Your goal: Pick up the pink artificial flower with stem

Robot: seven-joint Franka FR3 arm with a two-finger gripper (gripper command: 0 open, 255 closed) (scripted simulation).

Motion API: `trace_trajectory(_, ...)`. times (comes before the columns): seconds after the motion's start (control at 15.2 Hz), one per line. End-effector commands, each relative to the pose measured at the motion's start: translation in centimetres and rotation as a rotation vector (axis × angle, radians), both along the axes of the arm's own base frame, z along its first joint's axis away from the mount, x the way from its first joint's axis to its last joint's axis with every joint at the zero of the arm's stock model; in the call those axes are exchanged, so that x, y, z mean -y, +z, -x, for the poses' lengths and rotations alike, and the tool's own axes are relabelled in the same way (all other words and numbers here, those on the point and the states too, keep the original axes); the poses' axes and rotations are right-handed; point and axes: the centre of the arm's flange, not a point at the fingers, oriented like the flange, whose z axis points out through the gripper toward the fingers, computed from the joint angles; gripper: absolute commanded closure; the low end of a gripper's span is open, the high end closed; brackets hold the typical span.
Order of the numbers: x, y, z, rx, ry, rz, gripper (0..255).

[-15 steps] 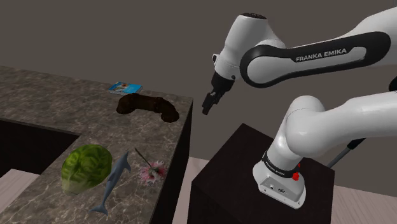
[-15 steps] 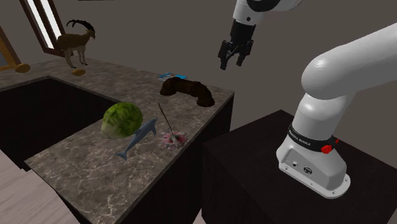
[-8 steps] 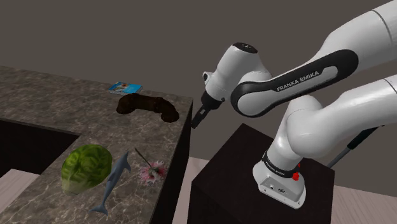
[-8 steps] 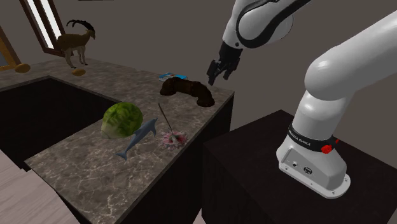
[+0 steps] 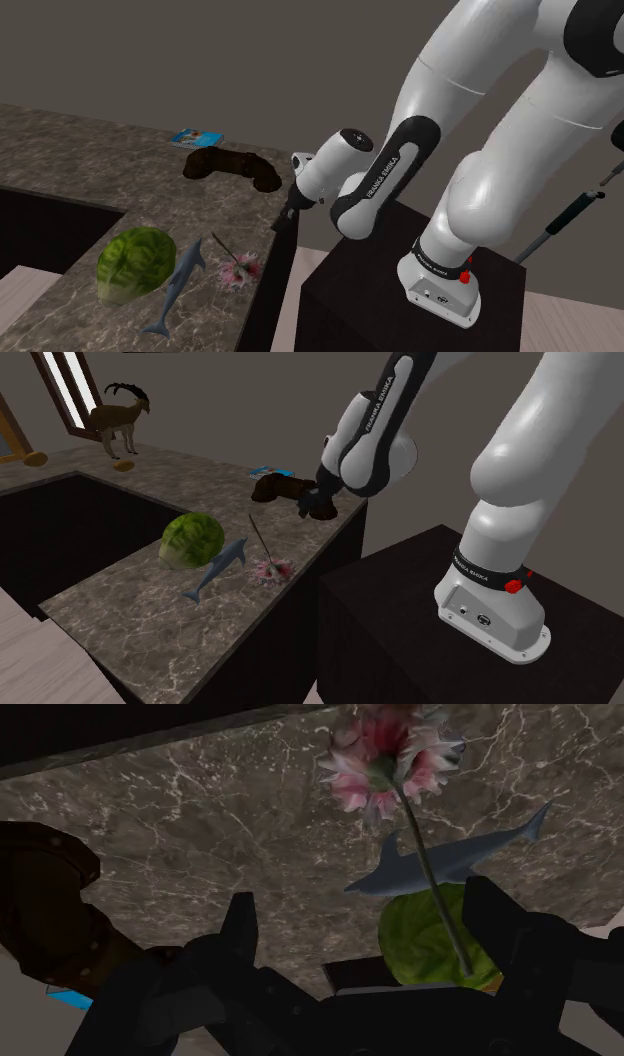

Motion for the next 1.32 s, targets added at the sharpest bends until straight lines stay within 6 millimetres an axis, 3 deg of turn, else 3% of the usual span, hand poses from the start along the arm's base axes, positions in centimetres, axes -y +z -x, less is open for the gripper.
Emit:
trace_trajectory(0.0,-1.5,-1.9,-0.4,0.073,0.029,-0.017,0)
trace_trajectory(0.73,-9.2,-12.7,-5.0,0.299,0.177,-0.042,0)
trace_trajectory(1.25,-9.6,-16.9,-5.3,0.309,0.184,-0.043,0)
